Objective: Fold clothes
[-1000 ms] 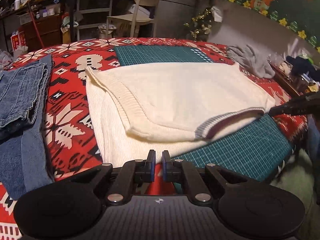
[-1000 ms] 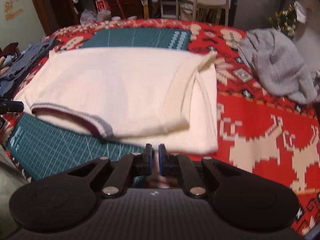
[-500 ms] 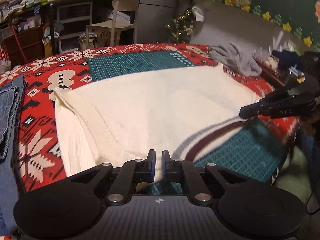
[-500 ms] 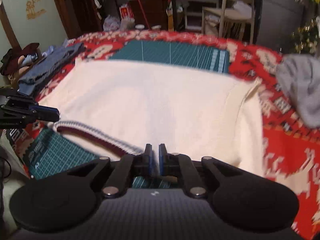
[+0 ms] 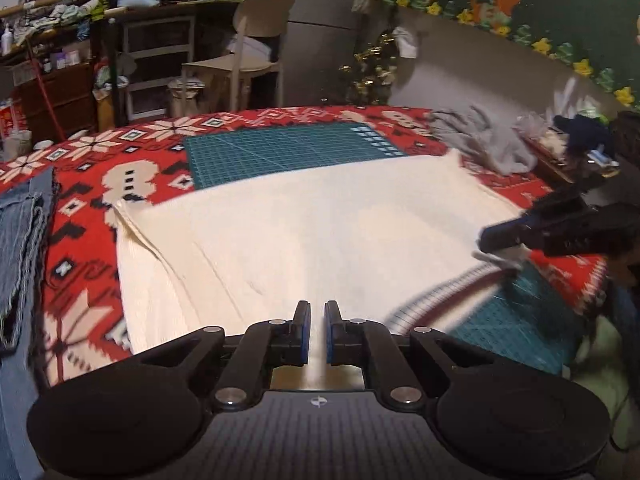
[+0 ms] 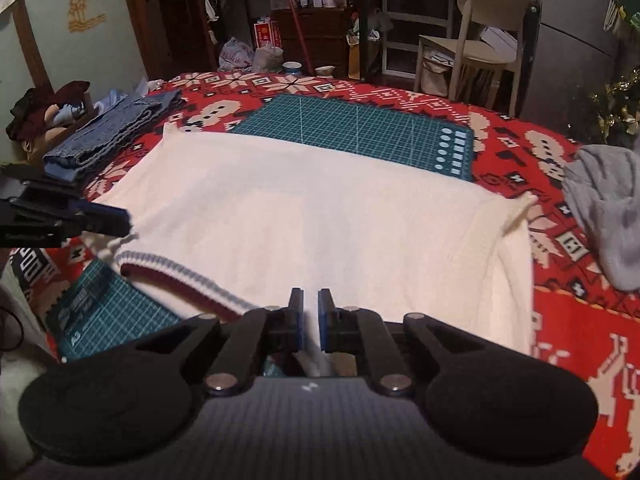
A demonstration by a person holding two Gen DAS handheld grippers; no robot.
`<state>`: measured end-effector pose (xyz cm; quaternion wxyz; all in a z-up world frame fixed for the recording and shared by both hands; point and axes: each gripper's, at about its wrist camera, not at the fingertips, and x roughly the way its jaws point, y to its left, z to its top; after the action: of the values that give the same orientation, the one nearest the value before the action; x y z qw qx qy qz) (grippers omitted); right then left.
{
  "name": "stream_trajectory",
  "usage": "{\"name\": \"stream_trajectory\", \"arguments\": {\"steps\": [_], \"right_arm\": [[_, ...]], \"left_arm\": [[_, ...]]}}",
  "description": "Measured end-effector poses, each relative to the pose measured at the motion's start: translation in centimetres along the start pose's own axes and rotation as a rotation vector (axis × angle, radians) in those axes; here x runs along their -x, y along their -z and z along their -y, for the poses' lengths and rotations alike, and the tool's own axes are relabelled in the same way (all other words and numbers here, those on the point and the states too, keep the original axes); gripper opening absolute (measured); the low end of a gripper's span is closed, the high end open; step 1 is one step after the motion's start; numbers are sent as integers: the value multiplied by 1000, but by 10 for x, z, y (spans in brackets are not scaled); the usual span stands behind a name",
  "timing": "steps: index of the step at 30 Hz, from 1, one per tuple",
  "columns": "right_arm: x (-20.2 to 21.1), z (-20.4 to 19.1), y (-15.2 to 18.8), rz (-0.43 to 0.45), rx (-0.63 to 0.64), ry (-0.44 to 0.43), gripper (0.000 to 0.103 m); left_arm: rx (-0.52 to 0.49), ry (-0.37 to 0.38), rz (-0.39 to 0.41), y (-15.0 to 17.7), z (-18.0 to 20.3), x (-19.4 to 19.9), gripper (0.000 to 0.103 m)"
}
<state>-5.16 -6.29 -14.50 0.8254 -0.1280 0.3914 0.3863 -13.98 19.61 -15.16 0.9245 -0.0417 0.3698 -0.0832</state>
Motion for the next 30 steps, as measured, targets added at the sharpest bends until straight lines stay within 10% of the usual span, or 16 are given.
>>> {"name": "stream_trajectory", "arguments": {"steps": [30], "right_arm": [[6, 40, 21, 5, -40, 80, 11]], "left_arm": [[95, -89, -19, 8, -29, 11, 8]]}}
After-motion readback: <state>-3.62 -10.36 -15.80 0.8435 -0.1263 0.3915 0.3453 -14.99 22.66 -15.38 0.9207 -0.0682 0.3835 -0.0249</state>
